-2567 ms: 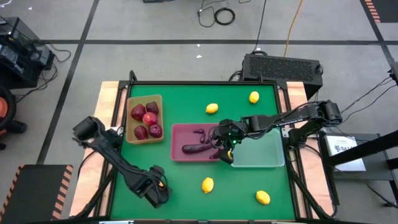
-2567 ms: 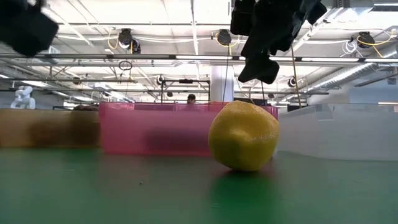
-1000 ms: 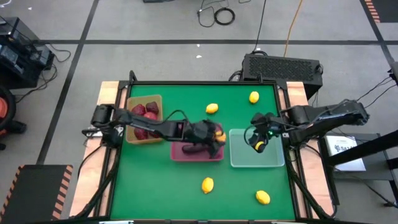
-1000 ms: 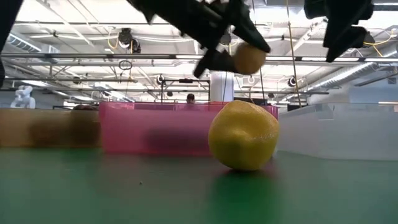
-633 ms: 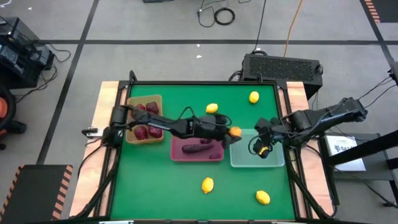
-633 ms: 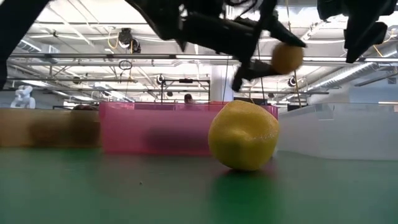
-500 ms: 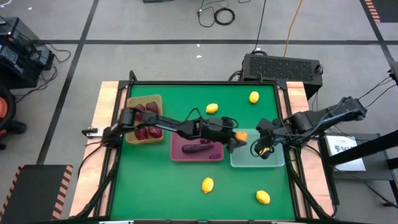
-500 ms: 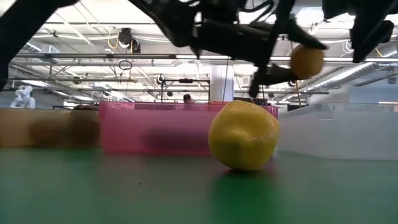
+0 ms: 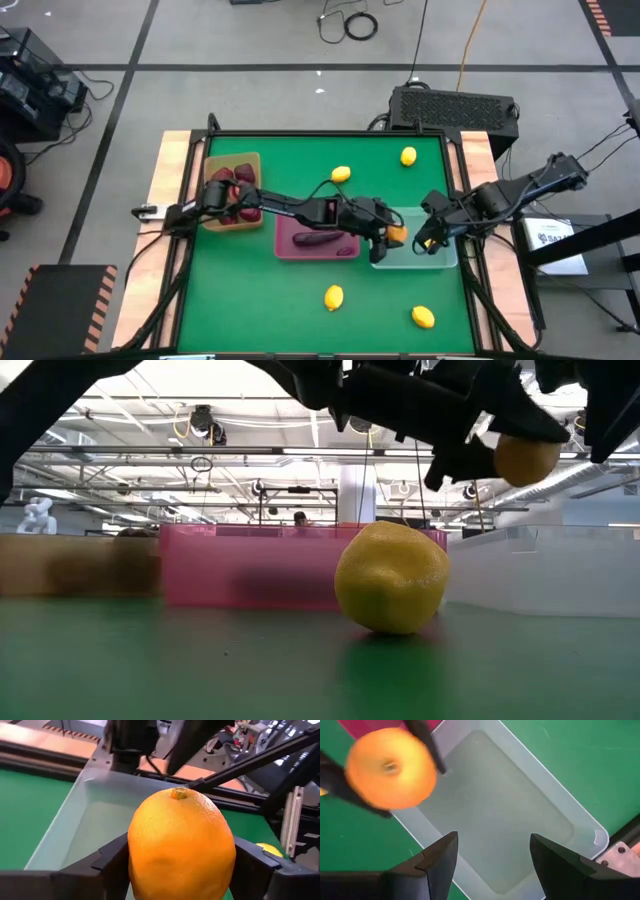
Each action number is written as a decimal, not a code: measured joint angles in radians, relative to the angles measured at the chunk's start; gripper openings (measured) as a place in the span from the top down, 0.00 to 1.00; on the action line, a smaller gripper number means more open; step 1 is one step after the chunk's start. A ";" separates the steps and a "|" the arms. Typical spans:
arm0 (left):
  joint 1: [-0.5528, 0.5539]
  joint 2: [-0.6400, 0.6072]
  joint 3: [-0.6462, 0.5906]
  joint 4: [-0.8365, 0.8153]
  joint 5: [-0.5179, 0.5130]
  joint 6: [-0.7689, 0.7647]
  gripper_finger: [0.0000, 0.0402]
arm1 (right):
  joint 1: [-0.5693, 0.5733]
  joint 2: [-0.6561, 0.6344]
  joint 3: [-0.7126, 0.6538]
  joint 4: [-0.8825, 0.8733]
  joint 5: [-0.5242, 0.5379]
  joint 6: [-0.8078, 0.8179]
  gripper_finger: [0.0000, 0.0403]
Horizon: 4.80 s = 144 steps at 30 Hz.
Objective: Sort produce into baskets
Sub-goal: Put the yellow lemon into the transparent bin
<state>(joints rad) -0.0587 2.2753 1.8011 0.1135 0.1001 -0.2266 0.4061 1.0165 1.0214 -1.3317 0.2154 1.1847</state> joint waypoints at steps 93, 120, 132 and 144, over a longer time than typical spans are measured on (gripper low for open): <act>0.366 -0.003 -0.023 -0.725 -0.254 -0.020 0.33 | 0.031 0.001 0.000 0.091 0.067 -0.018 0.41; 0.250 -0.007 0.163 -0.525 0.008 -0.082 0.49 | 0.030 0.001 0.000 0.094 0.072 -0.026 0.41; 0.037 -0.006 0.162 -0.333 -0.101 0.064 0.49 | 0.030 0.001 0.000 0.096 0.094 -0.018 0.41; -0.016 -0.006 0.162 -0.348 -0.326 0.098 0.43 | 0.030 0.001 0.000 0.134 0.119 -0.020 0.41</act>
<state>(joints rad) -0.0746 2.2692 1.9629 -0.2347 -0.2261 -0.1288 0.4358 1.0176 1.0210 -1.1981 0.3347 1.1650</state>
